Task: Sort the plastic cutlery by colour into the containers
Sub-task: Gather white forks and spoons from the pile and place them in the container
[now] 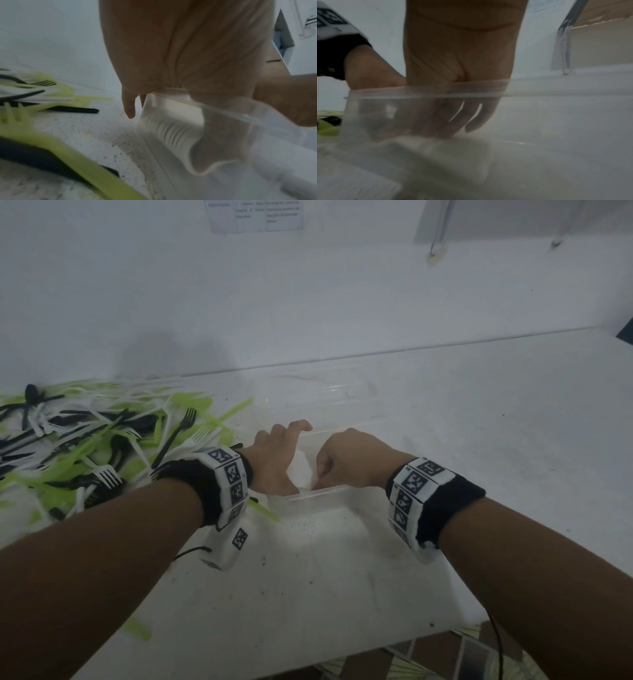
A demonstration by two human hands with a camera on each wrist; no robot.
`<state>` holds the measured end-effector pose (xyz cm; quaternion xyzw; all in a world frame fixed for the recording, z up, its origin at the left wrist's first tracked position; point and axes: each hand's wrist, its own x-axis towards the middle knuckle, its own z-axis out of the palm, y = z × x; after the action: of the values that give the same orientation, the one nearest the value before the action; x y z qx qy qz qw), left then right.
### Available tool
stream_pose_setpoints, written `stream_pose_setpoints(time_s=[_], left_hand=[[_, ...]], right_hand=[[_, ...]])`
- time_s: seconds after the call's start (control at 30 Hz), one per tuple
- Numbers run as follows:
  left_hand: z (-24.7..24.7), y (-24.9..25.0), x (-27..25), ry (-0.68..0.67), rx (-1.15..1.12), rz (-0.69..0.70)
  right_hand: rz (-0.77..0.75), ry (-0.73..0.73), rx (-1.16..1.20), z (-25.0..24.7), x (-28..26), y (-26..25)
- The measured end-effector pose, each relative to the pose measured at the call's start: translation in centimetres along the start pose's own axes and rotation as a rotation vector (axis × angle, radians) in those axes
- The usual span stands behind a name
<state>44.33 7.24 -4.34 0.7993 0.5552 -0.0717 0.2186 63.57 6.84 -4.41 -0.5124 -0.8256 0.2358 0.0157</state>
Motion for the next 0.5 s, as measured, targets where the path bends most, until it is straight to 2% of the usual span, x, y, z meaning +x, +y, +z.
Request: stream_pose_setpoints(time_s=[0.13, 0.33, 0.5], left_hand=[[0.1, -0.1, 0.0, 0.020, -0.009, 0.008], [0.1, -0.1, 0.1, 0.026, -0.011, 0.010], [0.0, -0.3, 0.2, 0.020, -0.028, 0.016]], right_hand=[[0.004, -0.088, 0.026, -1.1, -0.6, 1.2], [-0.036, -0.026, -0.086, -1.1, -0.4, 0.9], [-0.006, -0.024, -0.101, -1.0, -0.3, 1.0]])
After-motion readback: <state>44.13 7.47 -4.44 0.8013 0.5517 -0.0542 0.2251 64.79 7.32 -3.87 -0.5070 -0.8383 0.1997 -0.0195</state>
